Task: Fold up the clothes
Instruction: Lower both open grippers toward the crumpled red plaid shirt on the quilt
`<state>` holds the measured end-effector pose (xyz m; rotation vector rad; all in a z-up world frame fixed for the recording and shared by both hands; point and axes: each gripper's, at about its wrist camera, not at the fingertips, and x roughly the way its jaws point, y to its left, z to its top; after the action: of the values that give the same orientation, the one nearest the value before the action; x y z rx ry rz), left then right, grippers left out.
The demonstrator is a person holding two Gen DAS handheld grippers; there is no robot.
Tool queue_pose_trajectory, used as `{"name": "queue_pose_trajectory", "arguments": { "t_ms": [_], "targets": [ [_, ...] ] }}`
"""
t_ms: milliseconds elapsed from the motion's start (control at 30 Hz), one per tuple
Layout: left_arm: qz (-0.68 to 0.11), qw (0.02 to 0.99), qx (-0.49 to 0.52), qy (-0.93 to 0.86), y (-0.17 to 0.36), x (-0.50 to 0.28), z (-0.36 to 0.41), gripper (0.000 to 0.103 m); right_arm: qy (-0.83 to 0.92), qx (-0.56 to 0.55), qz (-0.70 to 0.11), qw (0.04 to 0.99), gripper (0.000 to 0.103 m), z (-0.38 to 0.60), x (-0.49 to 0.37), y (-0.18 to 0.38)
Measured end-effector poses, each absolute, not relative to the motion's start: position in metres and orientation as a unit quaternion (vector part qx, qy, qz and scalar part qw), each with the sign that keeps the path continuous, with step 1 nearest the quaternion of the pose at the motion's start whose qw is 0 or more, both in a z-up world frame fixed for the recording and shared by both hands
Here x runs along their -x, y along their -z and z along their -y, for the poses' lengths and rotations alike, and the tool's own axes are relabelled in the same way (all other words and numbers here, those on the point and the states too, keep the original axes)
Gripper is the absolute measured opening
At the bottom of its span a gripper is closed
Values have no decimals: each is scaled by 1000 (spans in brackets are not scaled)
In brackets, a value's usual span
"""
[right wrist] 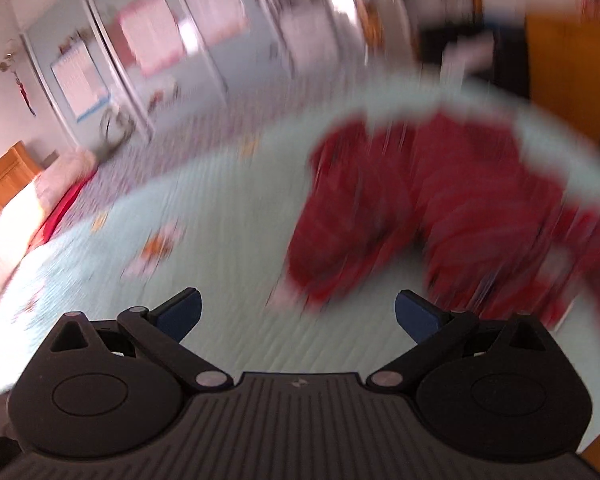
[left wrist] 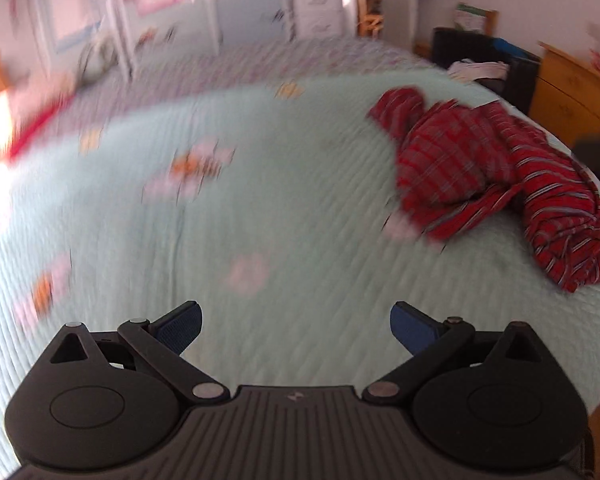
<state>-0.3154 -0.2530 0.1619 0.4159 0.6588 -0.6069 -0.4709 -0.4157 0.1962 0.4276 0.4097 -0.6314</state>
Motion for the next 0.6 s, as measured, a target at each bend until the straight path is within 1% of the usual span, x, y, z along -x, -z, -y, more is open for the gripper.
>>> {"name": "queue_pose_trajectory", "arguments": {
  "t_ms": [33, 100, 200, 367, 433, 600],
  "targets": [
    [-299, 883, -210, 296, -170, 320, 268, 103, 319, -178, -169, 915, 102, 421, 477, -204],
    [-264, 885, -229, 306, -186, 330, 297, 103, 344, -111, -142, 921, 102, 426, 486, -215],
    [-262, 877, -240, 324, -204, 333, 337, 103, 393, -69, -176, 900, 102, 444, 488, -219],
    [-267, 866, -248, 342, -216, 339, 390, 103, 419, -75, -220, 878, 102, 482, 493, -213],
    [-268, 861, -257, 347, -212, 343, 408, 103, 425, -82, -237, 870, 102, 493, 493, -209],
    [-316, 834, -283, 353, -188, 342, 441, 103, 408, -130, -302, 852, 102, 510, 496, -191]
  ]
}}
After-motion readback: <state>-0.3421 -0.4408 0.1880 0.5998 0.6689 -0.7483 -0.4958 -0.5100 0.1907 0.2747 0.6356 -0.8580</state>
